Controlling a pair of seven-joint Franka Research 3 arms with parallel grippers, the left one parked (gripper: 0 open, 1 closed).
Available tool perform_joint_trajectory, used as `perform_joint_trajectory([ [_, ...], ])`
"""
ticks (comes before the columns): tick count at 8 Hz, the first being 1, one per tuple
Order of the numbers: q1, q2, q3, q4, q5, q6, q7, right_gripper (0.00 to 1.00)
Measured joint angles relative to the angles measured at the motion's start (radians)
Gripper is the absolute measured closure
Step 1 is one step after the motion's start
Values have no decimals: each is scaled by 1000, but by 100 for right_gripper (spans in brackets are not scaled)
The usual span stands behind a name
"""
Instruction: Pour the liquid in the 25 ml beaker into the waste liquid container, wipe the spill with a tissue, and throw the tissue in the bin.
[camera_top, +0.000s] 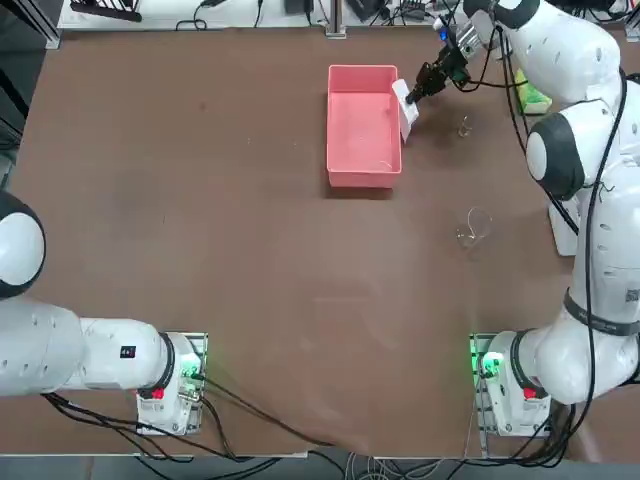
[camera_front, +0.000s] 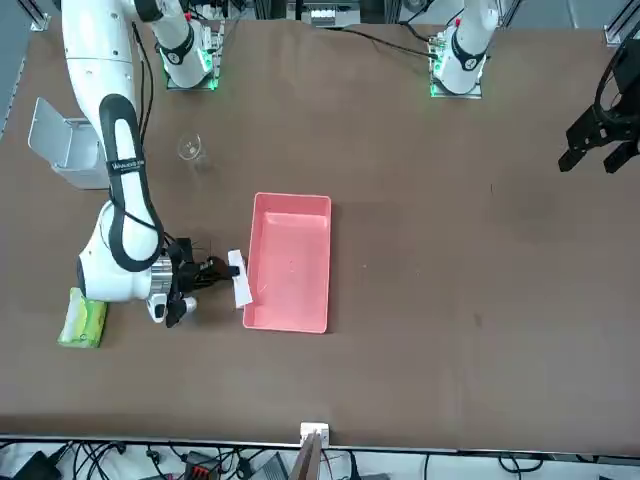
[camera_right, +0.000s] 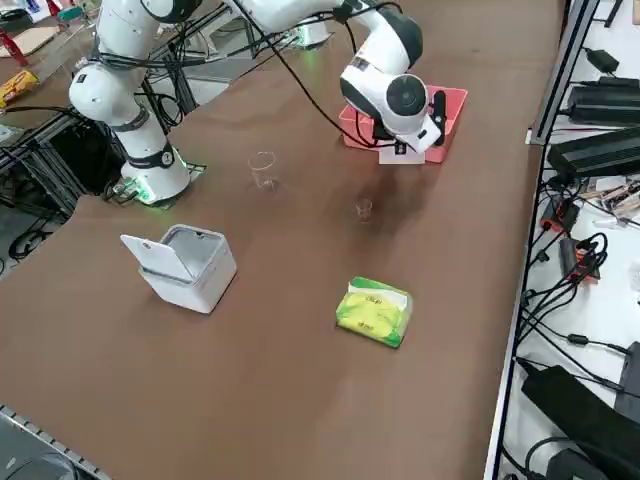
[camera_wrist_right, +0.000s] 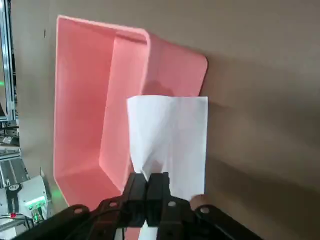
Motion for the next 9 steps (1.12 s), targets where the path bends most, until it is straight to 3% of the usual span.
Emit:
perform_joint_trajectory([
  [9, -12, 2, -5, -69, -4, 6, -77, 98],
])
